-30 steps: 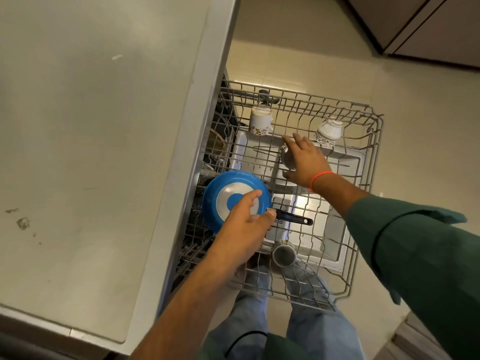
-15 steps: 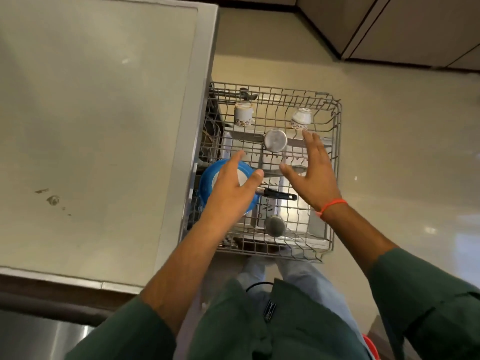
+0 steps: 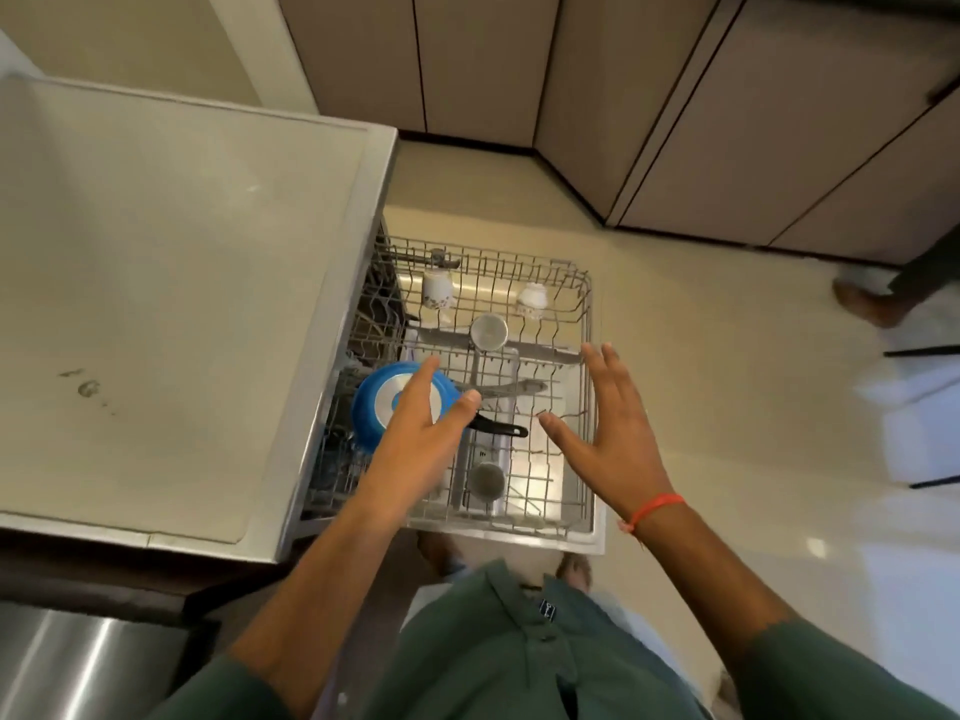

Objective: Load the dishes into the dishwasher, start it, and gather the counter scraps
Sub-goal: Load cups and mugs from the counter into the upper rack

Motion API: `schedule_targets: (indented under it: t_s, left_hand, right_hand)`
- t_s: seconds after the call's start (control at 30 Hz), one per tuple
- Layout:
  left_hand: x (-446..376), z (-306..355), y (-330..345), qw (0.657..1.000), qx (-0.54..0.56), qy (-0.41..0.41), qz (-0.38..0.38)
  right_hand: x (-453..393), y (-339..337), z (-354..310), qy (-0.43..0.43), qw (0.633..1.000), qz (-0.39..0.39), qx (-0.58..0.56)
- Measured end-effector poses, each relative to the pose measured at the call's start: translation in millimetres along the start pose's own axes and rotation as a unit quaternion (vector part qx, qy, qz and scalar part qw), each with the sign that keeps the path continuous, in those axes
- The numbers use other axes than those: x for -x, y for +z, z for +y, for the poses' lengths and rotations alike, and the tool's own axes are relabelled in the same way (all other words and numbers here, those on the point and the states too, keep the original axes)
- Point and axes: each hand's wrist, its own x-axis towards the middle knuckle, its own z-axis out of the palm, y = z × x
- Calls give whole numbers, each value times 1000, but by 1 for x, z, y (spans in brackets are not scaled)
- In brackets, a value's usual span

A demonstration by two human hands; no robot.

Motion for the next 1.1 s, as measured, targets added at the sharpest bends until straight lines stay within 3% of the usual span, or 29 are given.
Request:
schedule_targets:
  t_s: [0.57, 1.1]
  left_hand:
    - [103, 32, 146, 985, 19, 45, 166]
    - [61, 41, 187, 972, 84, 48, 212]
  right_hand:
    - [-3, -123, 69, -148, 986, -71, -40]
    - [-60, -145, 75, -227, 965, -131, -1]
